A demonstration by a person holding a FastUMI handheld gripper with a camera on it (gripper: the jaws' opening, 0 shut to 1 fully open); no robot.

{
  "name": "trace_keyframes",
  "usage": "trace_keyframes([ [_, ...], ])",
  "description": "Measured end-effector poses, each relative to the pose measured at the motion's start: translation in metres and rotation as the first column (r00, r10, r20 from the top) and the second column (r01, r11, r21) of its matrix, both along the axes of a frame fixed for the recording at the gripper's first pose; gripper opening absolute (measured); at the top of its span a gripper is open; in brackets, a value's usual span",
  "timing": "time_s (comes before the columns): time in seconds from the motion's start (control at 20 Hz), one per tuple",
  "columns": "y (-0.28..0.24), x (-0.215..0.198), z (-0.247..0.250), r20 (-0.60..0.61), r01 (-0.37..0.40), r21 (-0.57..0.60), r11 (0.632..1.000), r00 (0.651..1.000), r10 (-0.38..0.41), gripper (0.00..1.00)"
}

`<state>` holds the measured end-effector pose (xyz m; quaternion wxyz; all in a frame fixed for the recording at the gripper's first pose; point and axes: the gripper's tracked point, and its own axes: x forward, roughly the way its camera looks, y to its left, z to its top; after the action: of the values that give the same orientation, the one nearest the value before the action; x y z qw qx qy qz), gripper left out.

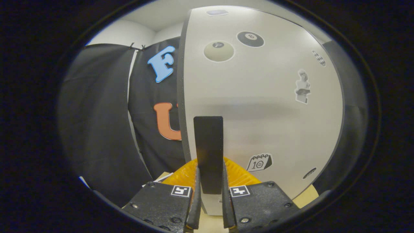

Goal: Open the shoe cabinet door, grab the shoes and put them into the shoe cabinet, then close the shoe cabinet door.

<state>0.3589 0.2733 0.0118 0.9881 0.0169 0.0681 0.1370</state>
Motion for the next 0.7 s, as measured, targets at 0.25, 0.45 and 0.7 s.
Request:
trace_keyframes([
  [0.25, -0.031, -0.07, -0.004, 0.0, -0.047, -0.011, 0.999, 0.999, 0.047, 0.28],
  [0.45, -0.046, -0.102, -0.002, -0.002, -0.068, 0.016, 0.998, 0.998, 0.068, 0.27],
  [0.7, -0.073, -0.125, -0.004, -0.011, -0.057, 0.037, 0.998, 0.998, 0.057, 0.26],
])
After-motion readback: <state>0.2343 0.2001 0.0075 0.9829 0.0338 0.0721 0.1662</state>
